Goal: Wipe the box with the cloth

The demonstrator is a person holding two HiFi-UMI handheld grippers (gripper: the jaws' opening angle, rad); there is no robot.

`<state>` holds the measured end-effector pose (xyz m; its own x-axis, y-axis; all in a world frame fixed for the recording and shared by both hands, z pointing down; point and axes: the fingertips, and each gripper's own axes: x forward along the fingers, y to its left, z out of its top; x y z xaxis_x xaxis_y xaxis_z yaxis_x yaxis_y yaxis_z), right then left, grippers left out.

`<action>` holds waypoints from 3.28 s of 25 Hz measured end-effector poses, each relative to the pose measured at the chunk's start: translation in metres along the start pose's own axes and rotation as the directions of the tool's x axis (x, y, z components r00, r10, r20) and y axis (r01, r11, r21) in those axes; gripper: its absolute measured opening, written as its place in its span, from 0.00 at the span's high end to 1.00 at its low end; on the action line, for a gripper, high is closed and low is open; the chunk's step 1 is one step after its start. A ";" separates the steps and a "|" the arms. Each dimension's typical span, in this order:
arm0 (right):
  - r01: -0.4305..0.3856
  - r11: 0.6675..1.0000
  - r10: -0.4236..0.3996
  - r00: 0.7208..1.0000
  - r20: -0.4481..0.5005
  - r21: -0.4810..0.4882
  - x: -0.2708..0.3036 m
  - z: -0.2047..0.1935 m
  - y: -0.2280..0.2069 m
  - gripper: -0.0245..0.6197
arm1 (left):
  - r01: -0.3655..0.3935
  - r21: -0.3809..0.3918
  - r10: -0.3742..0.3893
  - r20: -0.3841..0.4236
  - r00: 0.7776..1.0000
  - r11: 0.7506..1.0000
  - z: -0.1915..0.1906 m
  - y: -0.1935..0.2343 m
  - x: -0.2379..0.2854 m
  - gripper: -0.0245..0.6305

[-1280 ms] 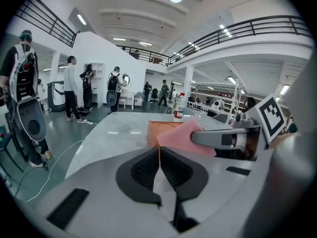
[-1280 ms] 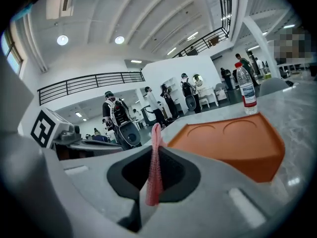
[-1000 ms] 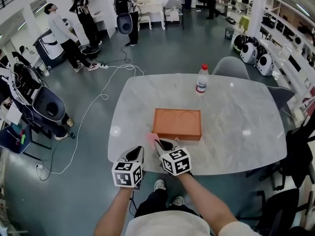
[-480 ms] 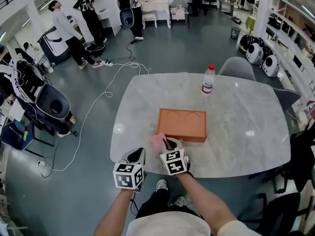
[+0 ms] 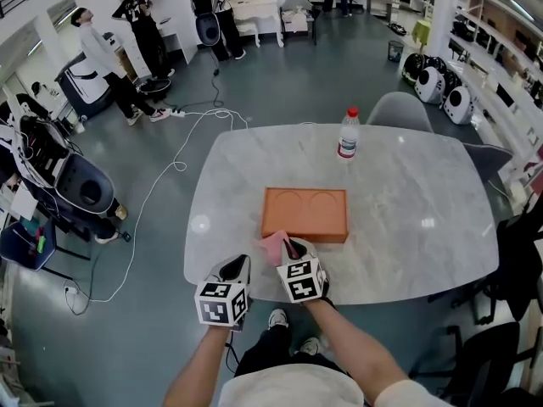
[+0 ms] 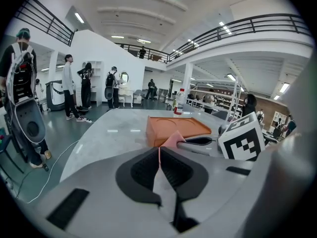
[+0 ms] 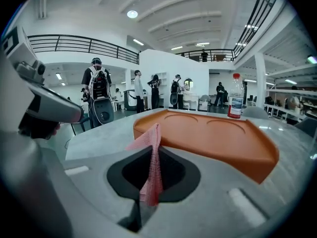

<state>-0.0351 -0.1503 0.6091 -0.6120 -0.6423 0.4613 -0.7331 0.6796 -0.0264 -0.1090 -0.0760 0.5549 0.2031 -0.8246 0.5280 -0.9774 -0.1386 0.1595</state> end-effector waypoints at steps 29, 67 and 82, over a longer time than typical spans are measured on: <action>0.152 0.986 -0.151 0.988 -0.011 0.064 -0.051 -0.020 -0.076 0.93 | 0.076 0.046 -0.075 -0.013 0.997 0.996 -0.007 -0.040 0.020 0.94; 0.299 0.932 -0.303 0.953 -0.016 0.206 -0.147 -0.041 -0.157 0.93 | 0.114 0.057 -0.113 -0.025 0.993 0.992 -0.002 -0.081 0.027 0.94; 0.266 0.941 -0.291 0.951 0.100 0.208 -0.193 0.012 -0.155 0.93 | 0.060 0.080 -0.063 0.037 0.997 0.995 0.031 -0.078 0.002 0.94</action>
<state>0.1926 -0.1357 0.5133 -0.3984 -0.8445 0.3580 -0.9147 0.3948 -0.0867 -0.0345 -0.0840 0.5173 0.2623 -0.8341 0.4852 -0.9649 -0.2314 0.1238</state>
